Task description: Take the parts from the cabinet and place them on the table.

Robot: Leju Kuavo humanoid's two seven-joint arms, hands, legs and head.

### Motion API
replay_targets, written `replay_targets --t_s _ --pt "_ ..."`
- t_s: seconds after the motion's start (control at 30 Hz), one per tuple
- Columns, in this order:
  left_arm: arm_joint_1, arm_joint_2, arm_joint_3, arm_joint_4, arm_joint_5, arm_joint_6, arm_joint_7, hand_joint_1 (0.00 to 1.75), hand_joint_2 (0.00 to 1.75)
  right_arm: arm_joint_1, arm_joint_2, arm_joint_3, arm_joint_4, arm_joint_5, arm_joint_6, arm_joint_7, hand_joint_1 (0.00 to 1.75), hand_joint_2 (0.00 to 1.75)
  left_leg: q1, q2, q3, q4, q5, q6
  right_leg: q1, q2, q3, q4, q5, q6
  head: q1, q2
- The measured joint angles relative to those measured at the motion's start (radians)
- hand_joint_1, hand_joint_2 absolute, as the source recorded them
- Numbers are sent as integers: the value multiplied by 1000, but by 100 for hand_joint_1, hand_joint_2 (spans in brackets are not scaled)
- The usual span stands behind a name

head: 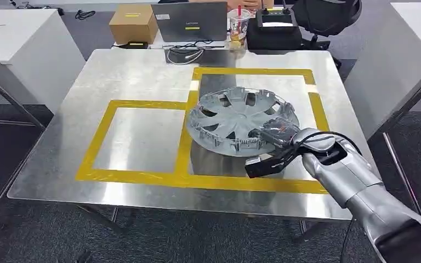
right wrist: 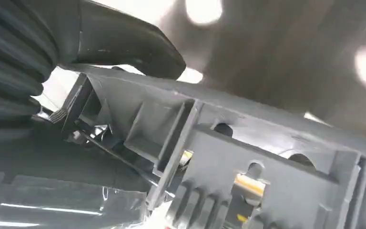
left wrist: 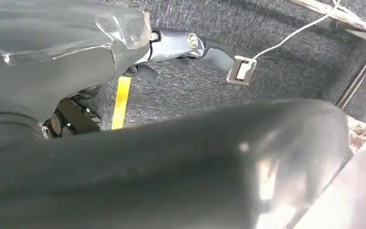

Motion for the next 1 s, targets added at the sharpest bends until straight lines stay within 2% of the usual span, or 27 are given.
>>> replay_targets --t_s 0.03,0.1,0.13,0.17,0.23,0.27,0.3,0.33,0.37,0.4,0.43,0.47,0.5,0.53,0.57,0.6,0.63,0.67,0.73,0.77,0.8,0.83,0.87,0.93,0.97,1.0 --pt "1 5 0 5 1 3 -5 0 0 -8 6 1 23 3 8 9 175 175 1 0 20 -48 33 2 0 0 1 0 0 0 0 0" --pt "1 13 0 12 3 4 -14 0 0 -33 17 2 66 8 14 14 175 175 1 0 120 -238 120 13 0 0 4 -1 1 1 0 0" --pt "0 18 0 14 3 4 -16 0 0 -46 21 2 87 8 14 14 175 175 0 -3 163 -315 134 19 0 -1 6 -1 1 2 0 0" --pt "1 19 0 15 5 4 -16 0 0 -56 24 2 104 11 13 14 175 175 -7 0 162 -317 126 14 8 -1 6 -3 2 6 1 0" --pt "1 20 1 15 13 2 -15 0 0 -71 30 3 145 19 7 14 175 175 -12 -1 157 -316 128 22 3 -3 7 -6 4 17 1 0" --pt "3 20 3 14 16 0 -11 0 0 -73 32 3 158 21 3 16 175 175 -14 -2 157 -319 130 30 3 -3 10 -15 9 25 0 0" --pt "4 19 6 11 20 -7 -4 0 0 -75 35 3 174 25 -3 25 175 175 -11 -1 169 -338 146 39 6 -3 9 -17 10 33 0 0" --pt "4 13 7 6 23 -13 2 0 0 -78 35 3 193 31 -7 35 175 175 -7 2 172 -349 154 44 4 -5 -2 3 -1 30 5 0" --pt "3 9 10 1 24 -20 9 0 0 -83 36 3 211 35 -7 46 175 175 -9 1 169 -352 159 52 5 -5 -26 54 -32 21 5 0" --pt "3 5 13 -5 24 -26 17 0 0 -86 37 3 229 38 -7 57 175 175 -11 0 165 -352 161 56 6 -5 -64 134 -70 14 4 0" --pt "3 1 17 -8 24 -30 20 0 0 -86 37 2 246 39 -7 63 175 175 -15 0 162 -352 163 59 7 -5 -105 225 -106 11 4 0" --pt "5 -3 19 -11 24 -31 24 0 0 -85 37 1 263 39 -7 63 175 175 -18 -3 159 -351 165 61 8 -5 -135 290 -127 11 4 0" --pt "8 -5 22 -13 23 -31 25 0 175 -85 38 -1 277 39 -7 59 0 0 -22 -5 158 -351 166 62 10 -5 -142 306 -127 15 4 0" --pt "10 -7 26 -16 22 -31 25 0 175 -87 39 -3 288 39 -8 55 0 0 -25 -6 158 -351 166 63 12 -5 -122 272 -111 19 4 0" --pt "10 -8 28 -18 21 -31 25 0 175 -89 39 -3 296 39 -8 55 0 0 -27 -7 159 -350 166 63 15 -5 -81 198 -84 24 4 0" --pt "10 -10 31 -21 17 -30 25 0 175 -90 38 -4 309 42 -9 52 0 0 -30 -9 159 -347 166 63 21 -6 -20 87 -49 24 5 0" --pt "10 -14 31 -24 10 -26 25 0 175 -89 38 -5 322 43 -8 47 0 0 -31 -9 157 -344 166 63 27 -9 34 -7 -29 15 5 0" --pt "10 -18 31 -26 6 -23 25 0 175 -85 37 -6 331 45 -7 46 0 0 -39 -11 154 -339 164 59 32 -6 39 -27 -19 1 1 0" --pt "12 -19 31 -37 2 -23 25 0 175 -68 35 -9 350 47 -5 47 0 0 -36 -12 150 -339 166 54 34 -6 34 -31 -10 -7 2 0" --pt "14 -21 32 -41 1 -23 24 0 0 -61 32 -11 358 46 -5 47 0 0 -36 -12 148 -339 167 51 35 -5 33 -31 -8 -9 2 0" --pt "14 -23 32 -49 -3 -20 20 0 0 -53 30 -12 363 44 -5 46 0 0 -41 -11 144 -335 165 47 22 -5 39 -38 -1 -15 2 0" --pt "15 -26 32 -56 -5 -19 16 0 0 -50 30 -14 365 41 -7 45 0 0 -36 -11 131 -320 152 39 17 -4 41 -39 3 -16 2 0" --pt "14 -26 32 -62 -4 -19 13 0 0 -49 30 -19 367 38 -7 43 0 0 -32 -10 113 -272 118 29 13 -3 41 -39 3 -17 -3 0" --pt "14 -25 32 -68 -4 -19 13 0 0 -42 29 -28 372 35 -7 37 0 0 -16 -10 38 -112 44 12 12 -2 40 -39 3 -17 -3 0" --pt "14 -25 32 -70 -4 -19 13 0 0 -38 29 -30 374 33 -7 34 0 0 -8 -9 1 -37 19 6 12 -2 40 -39 2 -16 -2 0" --pt "15 -26 33 -71 -4 -19 13 0 0 -34 28 -31 376 33 -8 34 0 0 0 -8 -22 1 16 0 10 -1 40 -38 1 -16 -2 0"
